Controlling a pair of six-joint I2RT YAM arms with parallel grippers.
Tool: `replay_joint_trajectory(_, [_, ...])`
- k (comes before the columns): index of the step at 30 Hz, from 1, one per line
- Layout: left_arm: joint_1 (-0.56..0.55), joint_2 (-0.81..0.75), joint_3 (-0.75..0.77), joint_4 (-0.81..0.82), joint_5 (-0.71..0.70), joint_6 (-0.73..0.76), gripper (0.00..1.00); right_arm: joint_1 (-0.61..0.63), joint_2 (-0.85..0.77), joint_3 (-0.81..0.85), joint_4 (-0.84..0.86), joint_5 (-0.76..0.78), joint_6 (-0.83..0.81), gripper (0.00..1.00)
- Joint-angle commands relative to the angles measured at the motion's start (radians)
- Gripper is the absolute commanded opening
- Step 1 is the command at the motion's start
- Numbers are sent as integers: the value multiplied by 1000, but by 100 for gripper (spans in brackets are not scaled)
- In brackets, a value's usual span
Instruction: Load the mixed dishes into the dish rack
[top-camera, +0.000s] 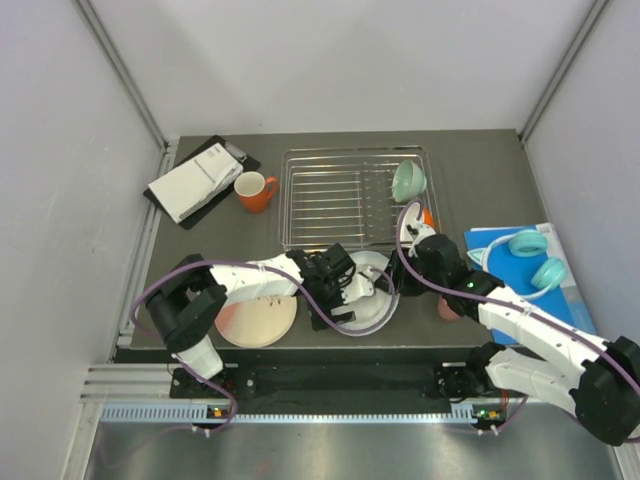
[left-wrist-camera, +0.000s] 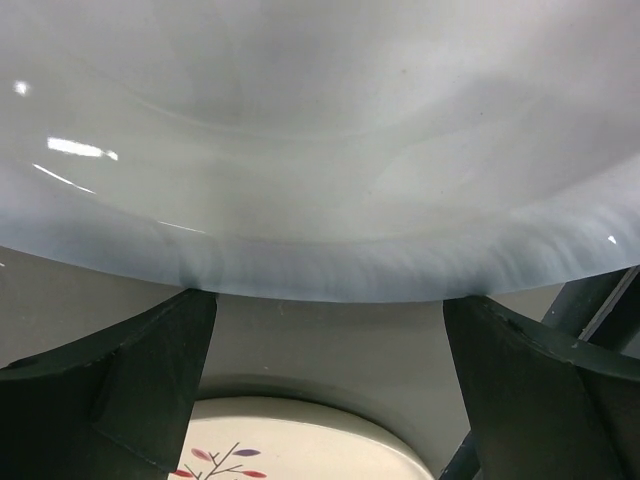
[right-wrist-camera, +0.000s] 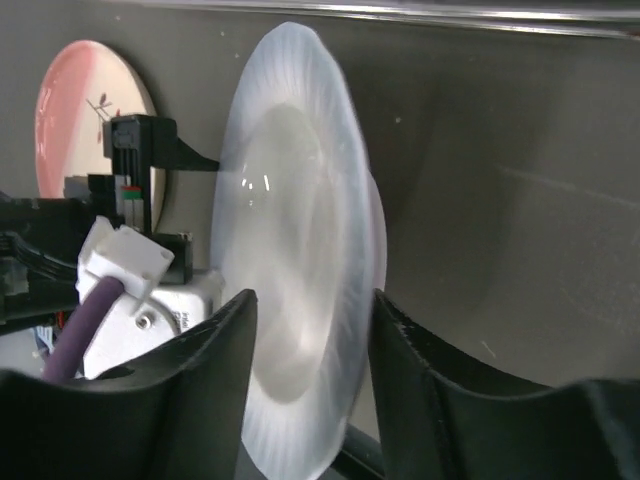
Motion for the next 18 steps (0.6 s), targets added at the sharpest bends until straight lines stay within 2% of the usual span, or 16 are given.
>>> replay_joint_trajectory(1, [-24,4,68,182,60,-36,99,24,38,-6,140,-205,29,42])
replay_joint_trajectory(4, [-25,0,84,174,60,-49,99,22,54,-14,157,-217,30,28])
replay_joint_trajectory(6, [-25,-3,88,167,57,-54,99,21,60,-17,160,-215,29,7])
replay_joint_trajectory(7, [-25,-8,93,164,51,-54,99,22,66,-17,159,-209,27,0])
replay_joint_trajectory(12, [-25,-31,143,75,20,-66,99,22,61,-14,131,-182,5,0])
replay_joint_trajectory(18, [-8,-97,349,-141,-3,-85,99,22,5,33,22,-94,-77,0])
